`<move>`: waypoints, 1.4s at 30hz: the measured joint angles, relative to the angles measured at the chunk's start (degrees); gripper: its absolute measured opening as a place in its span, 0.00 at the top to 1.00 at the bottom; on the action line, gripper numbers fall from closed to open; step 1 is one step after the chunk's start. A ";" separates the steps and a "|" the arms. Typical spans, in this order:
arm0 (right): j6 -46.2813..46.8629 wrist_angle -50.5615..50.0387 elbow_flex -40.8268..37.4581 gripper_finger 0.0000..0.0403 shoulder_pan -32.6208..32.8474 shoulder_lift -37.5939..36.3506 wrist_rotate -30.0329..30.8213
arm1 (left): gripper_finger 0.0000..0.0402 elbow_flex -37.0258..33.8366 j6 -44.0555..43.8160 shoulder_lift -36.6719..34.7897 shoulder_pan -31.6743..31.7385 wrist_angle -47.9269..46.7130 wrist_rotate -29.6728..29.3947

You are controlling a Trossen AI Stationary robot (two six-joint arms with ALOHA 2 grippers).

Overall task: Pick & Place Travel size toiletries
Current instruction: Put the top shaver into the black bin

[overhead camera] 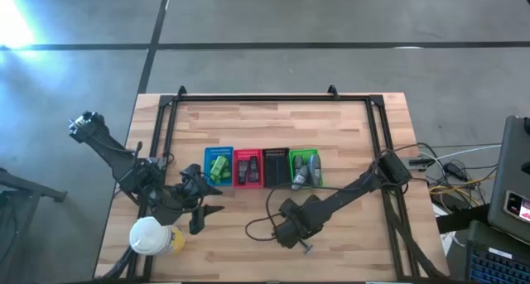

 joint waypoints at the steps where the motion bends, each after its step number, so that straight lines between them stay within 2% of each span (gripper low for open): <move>1: -1.67 -0.02 -0.02 0.40 0.00 0.50 -0.60 | 0.46 0.00 0.02 0.00 0.00 0.00 0.00; 5: -8.17 0.00 -0.22 0.43 0.00 2.55 -1.90 | 0.46 -0.02 0.04 0.00 0.00 0.00 0.00; 10: -12.96 0.07 -0.11 0.52 -0.02 3.22 -2.40 | 0.46 -0.04 0.00 0.00 -0.04 -0.06 0.02; 22: -16.86 -0.50 -0.20 0.94 -0.09 3.34 -2.24 | 0.46 -0.04 -0.24 0.00 -0.04 0.04 0.02; 27: -12.88 -1.28 -0.29 0.94 -0.13 2.05 -0.53 | 0.46 -0.04 -0.38 0.00 -0.02 0.17 0.00; 33: -3.83 -0.15 0.00 0.94 -1.71 -5.35 2.97 | 0.46 -0.07 -0.44 0.00 -0.04 0.17 0.00; 38: 4.27 2.75 -0.12 0.94 -7.66 -11.67 7.94 | 0.46 -0.07 -0.42 0.00 -0.04 0.28 -0.01; 42: 2.49 8.57 -0.23 0.94 -15.65 -12.30 6.87 | 0.46 -0.07 -0.35 0.00 0.00 0.60 -0.50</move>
